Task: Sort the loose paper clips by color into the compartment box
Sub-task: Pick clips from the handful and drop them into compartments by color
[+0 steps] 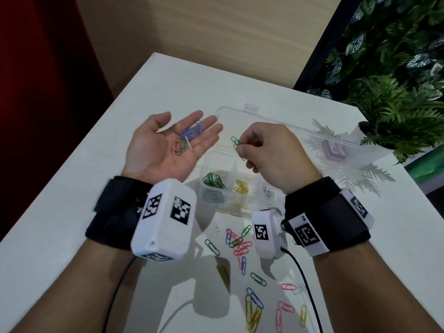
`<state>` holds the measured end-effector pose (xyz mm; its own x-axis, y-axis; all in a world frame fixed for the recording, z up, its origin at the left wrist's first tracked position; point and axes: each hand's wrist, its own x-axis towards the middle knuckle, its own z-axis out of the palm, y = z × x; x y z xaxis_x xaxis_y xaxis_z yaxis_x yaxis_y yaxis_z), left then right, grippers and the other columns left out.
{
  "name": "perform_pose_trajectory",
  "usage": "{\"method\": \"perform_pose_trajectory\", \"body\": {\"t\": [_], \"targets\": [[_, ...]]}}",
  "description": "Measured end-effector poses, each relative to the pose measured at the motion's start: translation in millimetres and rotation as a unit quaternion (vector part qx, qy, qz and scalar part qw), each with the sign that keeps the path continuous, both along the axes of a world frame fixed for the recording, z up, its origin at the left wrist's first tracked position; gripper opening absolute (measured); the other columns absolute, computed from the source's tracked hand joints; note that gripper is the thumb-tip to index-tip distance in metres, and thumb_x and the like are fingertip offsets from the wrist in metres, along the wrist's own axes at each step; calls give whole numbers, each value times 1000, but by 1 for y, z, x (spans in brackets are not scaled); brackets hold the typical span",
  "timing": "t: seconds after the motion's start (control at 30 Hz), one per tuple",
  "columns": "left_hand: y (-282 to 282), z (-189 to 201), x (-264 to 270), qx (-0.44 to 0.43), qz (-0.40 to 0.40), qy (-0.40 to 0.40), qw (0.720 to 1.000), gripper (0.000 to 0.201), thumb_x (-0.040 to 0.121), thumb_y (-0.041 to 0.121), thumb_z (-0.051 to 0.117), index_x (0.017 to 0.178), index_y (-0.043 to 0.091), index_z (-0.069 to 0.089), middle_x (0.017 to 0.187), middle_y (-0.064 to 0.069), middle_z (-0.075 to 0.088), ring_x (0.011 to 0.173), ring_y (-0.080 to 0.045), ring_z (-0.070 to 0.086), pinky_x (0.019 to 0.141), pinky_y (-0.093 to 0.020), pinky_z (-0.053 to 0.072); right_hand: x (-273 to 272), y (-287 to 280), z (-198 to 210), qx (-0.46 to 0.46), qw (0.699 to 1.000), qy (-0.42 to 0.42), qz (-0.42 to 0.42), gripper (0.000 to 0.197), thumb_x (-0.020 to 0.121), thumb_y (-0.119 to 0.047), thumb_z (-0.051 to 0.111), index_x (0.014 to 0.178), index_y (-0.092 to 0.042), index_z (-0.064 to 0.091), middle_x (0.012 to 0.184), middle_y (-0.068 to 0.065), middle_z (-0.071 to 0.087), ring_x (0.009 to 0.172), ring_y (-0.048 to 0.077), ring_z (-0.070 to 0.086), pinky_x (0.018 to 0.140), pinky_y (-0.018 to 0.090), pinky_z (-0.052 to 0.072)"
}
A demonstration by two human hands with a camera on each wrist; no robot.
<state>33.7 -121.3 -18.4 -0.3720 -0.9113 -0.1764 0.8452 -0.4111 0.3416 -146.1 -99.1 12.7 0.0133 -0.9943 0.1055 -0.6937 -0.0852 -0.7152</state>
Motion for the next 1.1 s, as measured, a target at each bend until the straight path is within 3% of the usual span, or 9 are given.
{"method": "perform_pose_trajectory", "body": {"t": [0.23,0.37,0.57,0.67,0.73,0.87,0.93,1.1], "targets": [[-2,-2,14,7,24,-4,1000,49,94,27,37,122,-9,56,117,-32,62,110,-48,60,100,-50,46,15,-6,-11,42,982,180,29,6,84,-16,64,83,-17,69,70,-8,59,70,14,57,54,18,40],[-1,-6,11,21,23,3,1000,48,94,26,38,122,-10,56,116,-33,61,109,-49,59,100,-50,44,25,-5,-10,39,955,278,101,10,85,-15,63,89,-20,71,87,-3,68,84,16,61,70,25,47],[-5,-21,9,49,22,42,998,47,95,25,38,121,-11,55,115,-34,61,106,-48,61,99,-50,46,42,-12,-9,104,883,410,204,19,86,-13,56,83,-26,71,83,-3,66,79,21,59,66,26,44],[-7,-32,13,64,25,52,996,47,95,25,38,121,-10,56,115,-32,62,106,-46,62,99,-49,45,47,-18,-7,128,852,455,227,36,84,-5,49,53,-22,42,59,-5,41,61,21,42,52,24,30],[-10,-38,17,72,28,55,995,47,95,25,37,121,-10,56,115,-31,63,107,-46,62,100,-48,45,49,-23,-6,152,823,491,241,36,85,-4,45,55,-21,35,58,-5,35,56,17,34,49,24,22],[-14,-43,23,81,32,60,994,47,96,26,36,120,-9,57,114,-31,63,107,-45,62,99,-48,45,57,-30,-9,191,754,560,287,36,93,-4,36,62,-20,34,65,-6,37,55,10,32,49,21,21],[-15,-44,25,87,32,64,994,48,96,26,36,120,-9,57,114,-30,64,107,-45,62,99,-48,45,58,-33,-13,193,767,547,274,37,92,-3,39,60,-21,36,63,-7,37,53,9,31,49,21,22],[-15,-45,26,86,37,86,992,47,96,25,38,118,-11,57,114,-32,63,106,-48,61,99,-50,45,56,-30,-14,185,839,469,204,41,84,-7,50,49,-25,39,56,-9,37,51,8,33,48,22,23]]}}
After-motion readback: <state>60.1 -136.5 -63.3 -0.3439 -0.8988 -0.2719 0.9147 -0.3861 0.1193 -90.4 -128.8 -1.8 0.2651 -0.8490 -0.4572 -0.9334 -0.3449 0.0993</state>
